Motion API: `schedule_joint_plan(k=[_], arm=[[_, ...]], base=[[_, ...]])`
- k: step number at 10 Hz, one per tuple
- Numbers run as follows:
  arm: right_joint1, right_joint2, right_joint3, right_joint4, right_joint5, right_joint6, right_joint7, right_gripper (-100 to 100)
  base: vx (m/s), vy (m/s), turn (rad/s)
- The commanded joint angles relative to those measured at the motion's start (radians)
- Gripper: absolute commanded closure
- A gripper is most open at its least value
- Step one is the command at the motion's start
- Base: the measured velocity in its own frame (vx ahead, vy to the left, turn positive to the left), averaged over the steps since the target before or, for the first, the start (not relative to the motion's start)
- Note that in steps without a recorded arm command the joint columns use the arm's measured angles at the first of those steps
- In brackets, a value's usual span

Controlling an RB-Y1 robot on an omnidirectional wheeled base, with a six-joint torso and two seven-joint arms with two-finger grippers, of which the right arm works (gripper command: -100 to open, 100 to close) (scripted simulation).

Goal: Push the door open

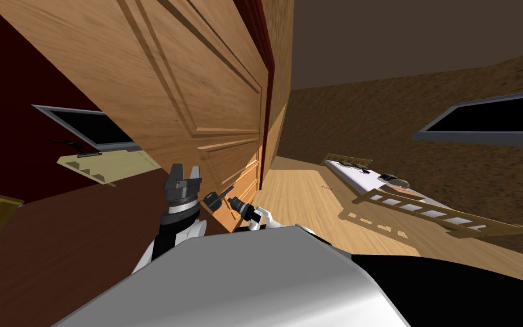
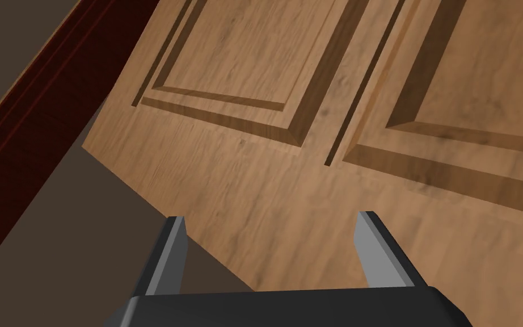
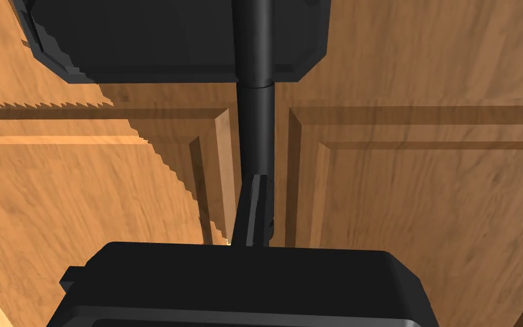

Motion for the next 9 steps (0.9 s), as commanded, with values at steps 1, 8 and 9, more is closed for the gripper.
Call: schedule_joint_plan(k=[1, 8, 9], arm=[[0.000, 0.000, 0.000, 0.000, 0.000, 0.000, 0.000, 100], [-0.007, 0.012, -0.058, 0.013, 0.000, 0.035, 0.019, -100], [-0.007, 0.014, -0.066, 0.022, 0.001, 0.034, 0.024, -100]], base=[[-0.009, -0.016, -0.001], [-0.106, -0.013, -0.054], [0.061, 0.073, 0.043]])
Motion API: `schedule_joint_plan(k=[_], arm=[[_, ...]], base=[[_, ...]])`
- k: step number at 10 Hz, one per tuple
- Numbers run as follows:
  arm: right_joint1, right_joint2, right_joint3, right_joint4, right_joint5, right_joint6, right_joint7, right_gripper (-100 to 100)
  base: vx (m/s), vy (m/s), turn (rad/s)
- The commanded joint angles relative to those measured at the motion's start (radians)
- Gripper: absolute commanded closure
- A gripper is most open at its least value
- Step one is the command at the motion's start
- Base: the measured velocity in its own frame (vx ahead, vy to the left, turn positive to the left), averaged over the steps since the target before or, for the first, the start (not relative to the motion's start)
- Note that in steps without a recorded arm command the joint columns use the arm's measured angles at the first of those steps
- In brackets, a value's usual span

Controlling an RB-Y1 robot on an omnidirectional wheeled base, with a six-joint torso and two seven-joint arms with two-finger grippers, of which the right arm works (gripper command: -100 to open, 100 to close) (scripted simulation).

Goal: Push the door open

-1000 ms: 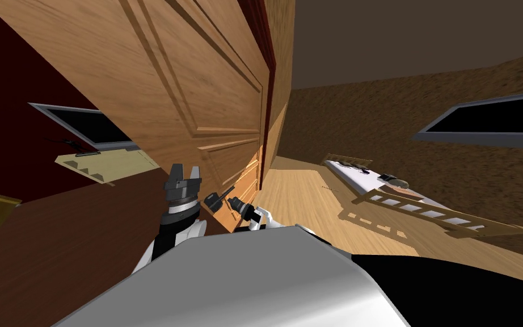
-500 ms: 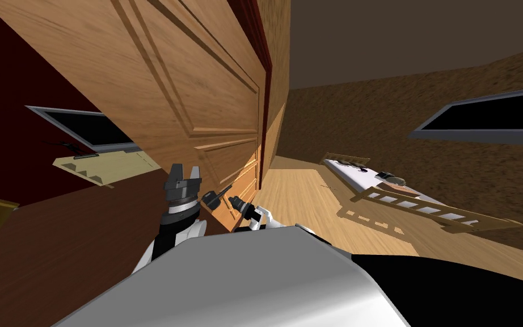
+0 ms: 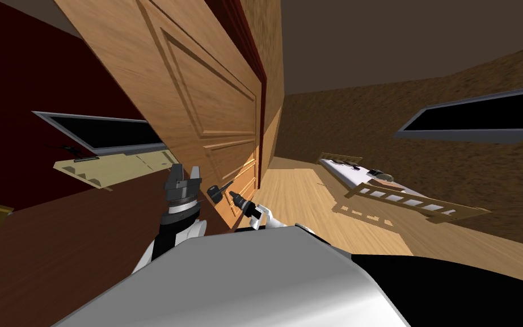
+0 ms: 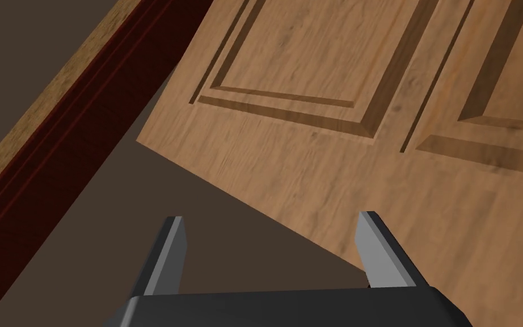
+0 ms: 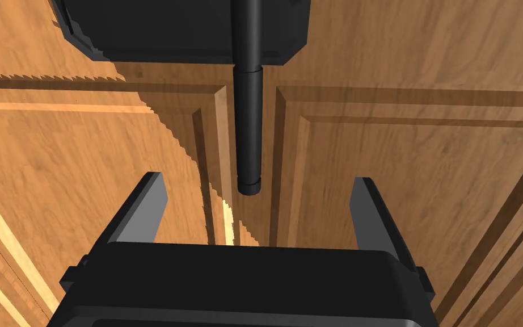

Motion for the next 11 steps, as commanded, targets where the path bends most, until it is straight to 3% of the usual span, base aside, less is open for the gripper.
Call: schedule_joint_plan(k=[1, 6, 7, 8, 11], arm=[[-0.002, 0.003, -0.006, 0.009, 0.001, -0.002, 0.004, -100], [-0.004, 0.025, -0.024, 0.032, 0.004, -0.009, 0.015, -100], [-0.005, 0.021, -0.022, 0.028, 0.003, -0.007, 0.012, -100], [-0.005, 0.021, -0.022, 0.028, 0.003, -0.007, 0.012, 100], [-0.005, 0.021, -0.022, 0.028, 0.003, -0.007, 0.012, 100]], base=[[0.087, 0.165, 0.031], [0.121, 0.166, 0.028], [0.042, 0.071, -0.004], [-0.005, -0.010, -0.002], [-0.013, -0.023, 0.002]])
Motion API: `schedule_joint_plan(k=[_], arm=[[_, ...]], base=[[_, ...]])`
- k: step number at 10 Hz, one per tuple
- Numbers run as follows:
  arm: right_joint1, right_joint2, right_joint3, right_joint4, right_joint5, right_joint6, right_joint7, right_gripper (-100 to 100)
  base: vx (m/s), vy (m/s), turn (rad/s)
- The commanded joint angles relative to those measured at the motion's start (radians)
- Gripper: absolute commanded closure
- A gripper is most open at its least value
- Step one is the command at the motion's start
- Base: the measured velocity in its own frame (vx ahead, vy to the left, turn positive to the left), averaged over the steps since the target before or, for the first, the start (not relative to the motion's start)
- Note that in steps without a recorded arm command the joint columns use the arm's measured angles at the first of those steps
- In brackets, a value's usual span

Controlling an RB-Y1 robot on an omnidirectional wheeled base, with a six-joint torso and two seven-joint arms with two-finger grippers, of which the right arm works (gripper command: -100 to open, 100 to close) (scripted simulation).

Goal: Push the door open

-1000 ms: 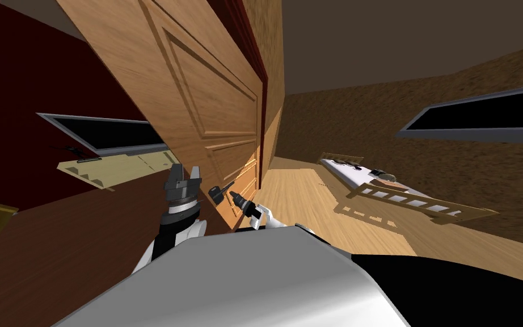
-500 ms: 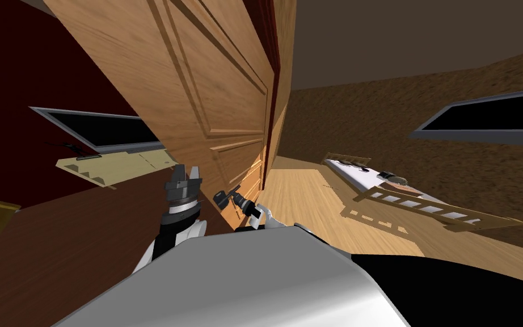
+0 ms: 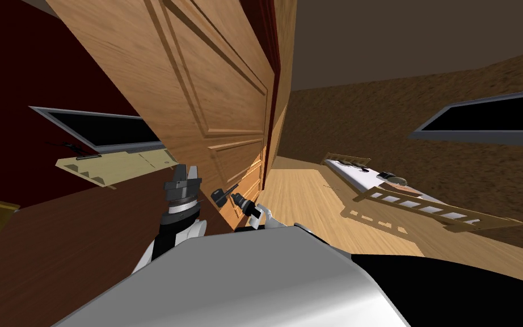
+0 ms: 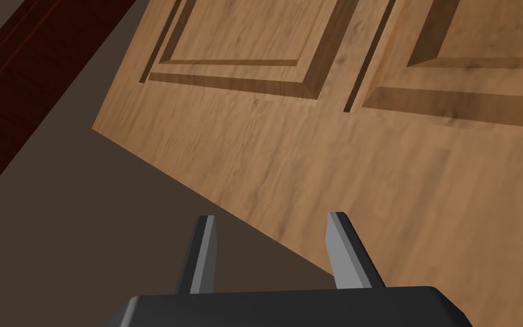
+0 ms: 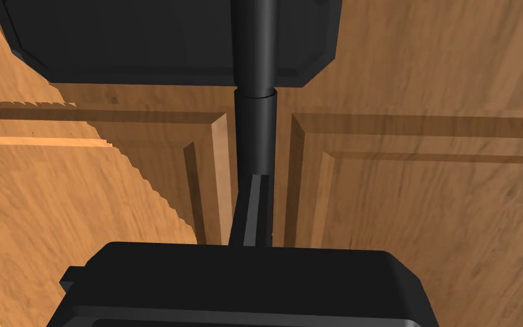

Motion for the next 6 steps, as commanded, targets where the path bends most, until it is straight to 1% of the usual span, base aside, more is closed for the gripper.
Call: schedule_joint_plan(k=[1, 2, 3, 4, 6], arm=[[0.000, 0.000, 0.000, 0.000, 0.000, 0.000, 0.000, 100], [0.000, 0.000, 0.000, 0.000, 0.000, 0.000, 0.000, 100], [0.002, -0.007, -0.014, -0.001, -0.002, 0.005, 0.003, -100], [0.002, -0.006, -0.020, -0.001, -0.002, 0.008, 0.005, -100], [0.004, 0.003, -0.033, -0.002, -0.004, 0.013, 0.008, -100]], base=[[-0.005, -0.007, 0.000], [0.000, 0.000, 0.000], [-0.143, -0.099, -0.133], [-0.236, -0.121, -0.094], [-0.228, -0.091, -0.071]])
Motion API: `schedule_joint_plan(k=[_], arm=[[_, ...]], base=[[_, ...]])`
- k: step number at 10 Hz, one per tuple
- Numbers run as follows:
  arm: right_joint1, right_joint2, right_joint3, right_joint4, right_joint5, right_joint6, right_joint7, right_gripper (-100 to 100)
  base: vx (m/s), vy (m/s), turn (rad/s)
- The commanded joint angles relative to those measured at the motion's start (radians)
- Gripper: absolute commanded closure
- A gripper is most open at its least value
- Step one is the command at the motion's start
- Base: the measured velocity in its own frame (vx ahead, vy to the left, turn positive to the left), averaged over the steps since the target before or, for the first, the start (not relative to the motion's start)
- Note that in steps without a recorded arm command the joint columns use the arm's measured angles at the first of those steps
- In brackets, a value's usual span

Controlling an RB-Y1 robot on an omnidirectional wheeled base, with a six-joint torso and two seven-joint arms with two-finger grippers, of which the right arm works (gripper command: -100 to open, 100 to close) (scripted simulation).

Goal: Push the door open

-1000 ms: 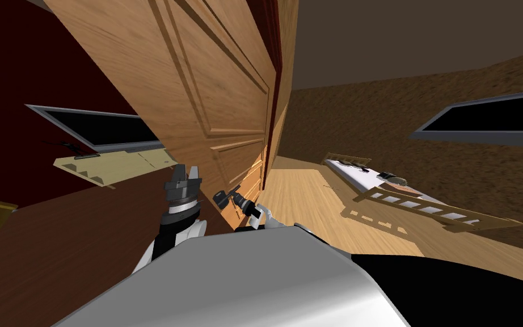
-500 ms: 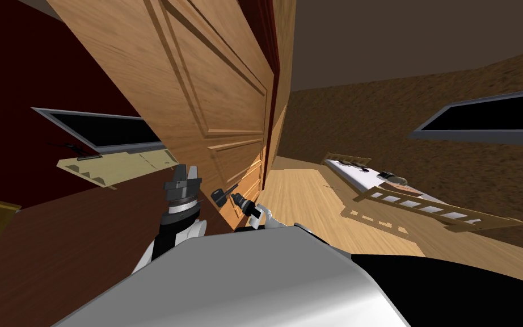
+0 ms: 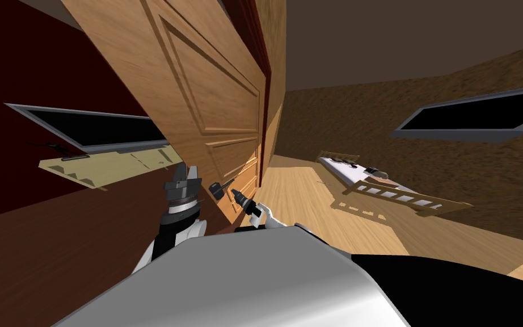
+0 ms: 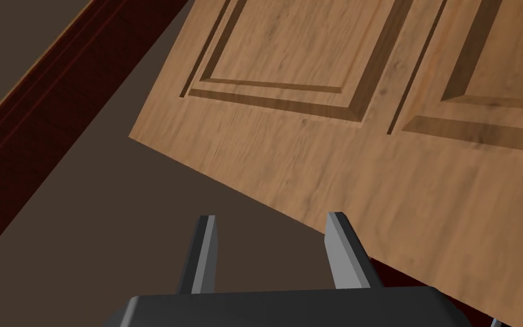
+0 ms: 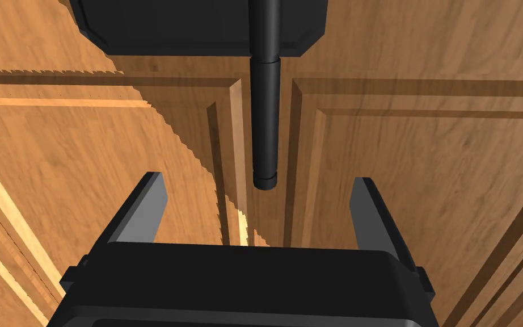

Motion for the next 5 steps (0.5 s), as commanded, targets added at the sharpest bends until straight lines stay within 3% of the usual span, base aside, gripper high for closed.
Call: schedule_joint_plan(k=[1, 5], arm=[[0.000, 0.000, 0.000, 0.000, 0.000, 0.000, 0.000, -100], [-0.001, -0.001, -0.015, 0.017, 0.002, -0.009, 0.010, -100]], base=[[-0.087, -0.044, -0.005], [0.111, 0.140, 0.027]])
